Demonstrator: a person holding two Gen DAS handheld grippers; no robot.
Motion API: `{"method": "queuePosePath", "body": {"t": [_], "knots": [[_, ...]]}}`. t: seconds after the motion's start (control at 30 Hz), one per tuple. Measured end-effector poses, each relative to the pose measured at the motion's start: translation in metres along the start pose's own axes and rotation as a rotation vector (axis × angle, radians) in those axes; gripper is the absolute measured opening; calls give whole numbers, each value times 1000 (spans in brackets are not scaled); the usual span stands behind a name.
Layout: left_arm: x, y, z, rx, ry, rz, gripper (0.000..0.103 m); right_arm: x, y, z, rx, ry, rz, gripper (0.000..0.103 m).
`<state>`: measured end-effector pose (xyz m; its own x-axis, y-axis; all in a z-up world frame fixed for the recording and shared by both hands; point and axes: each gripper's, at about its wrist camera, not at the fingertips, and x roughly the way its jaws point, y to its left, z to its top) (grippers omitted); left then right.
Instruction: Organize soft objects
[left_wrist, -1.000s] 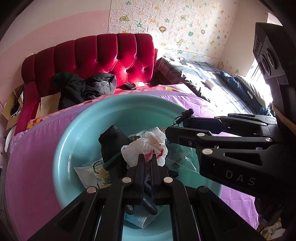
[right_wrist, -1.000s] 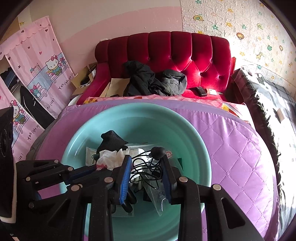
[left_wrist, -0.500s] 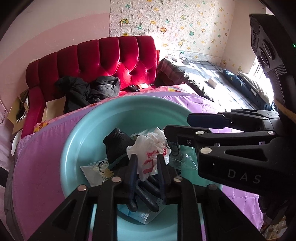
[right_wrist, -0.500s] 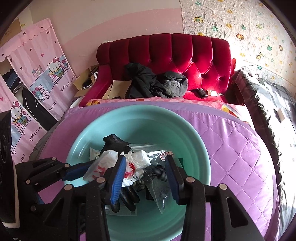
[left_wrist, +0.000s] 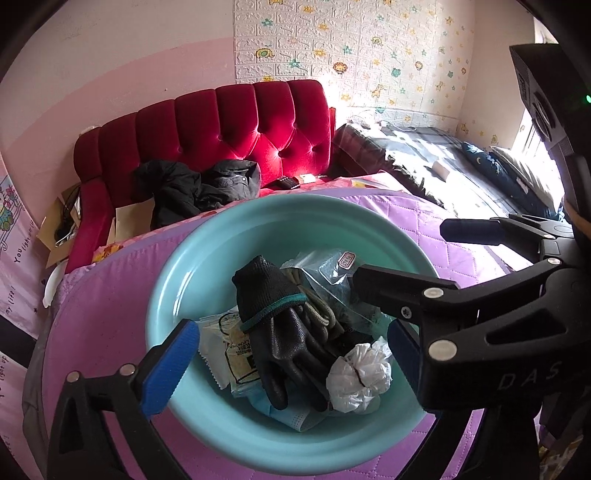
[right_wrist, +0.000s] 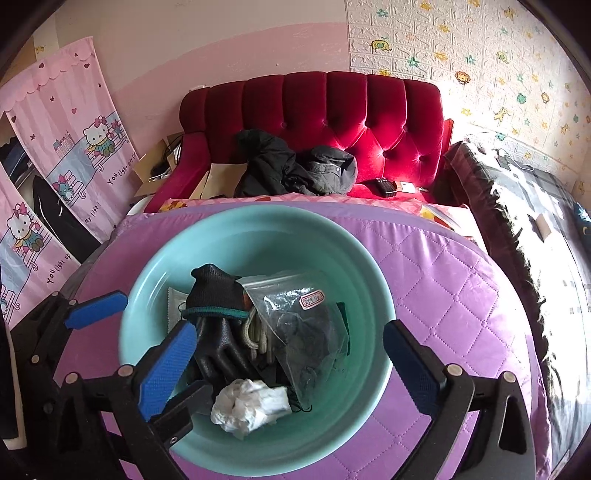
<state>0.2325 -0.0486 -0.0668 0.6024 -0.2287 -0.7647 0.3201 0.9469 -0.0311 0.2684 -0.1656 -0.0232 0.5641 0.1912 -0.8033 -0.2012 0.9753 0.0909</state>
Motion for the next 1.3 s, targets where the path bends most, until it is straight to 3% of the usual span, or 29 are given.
{"method": "queuePosePath", "body": {"t": [0.83, 1.3], "knots": [[-71, -21, -26, -11, -12, 127, 103, -83, 16, -43, -51, -34, -28, 103], [-118, -40, -51, -36, -61, 186, 103, -133, 26, -79, -59, -77, -26, 103]]}}
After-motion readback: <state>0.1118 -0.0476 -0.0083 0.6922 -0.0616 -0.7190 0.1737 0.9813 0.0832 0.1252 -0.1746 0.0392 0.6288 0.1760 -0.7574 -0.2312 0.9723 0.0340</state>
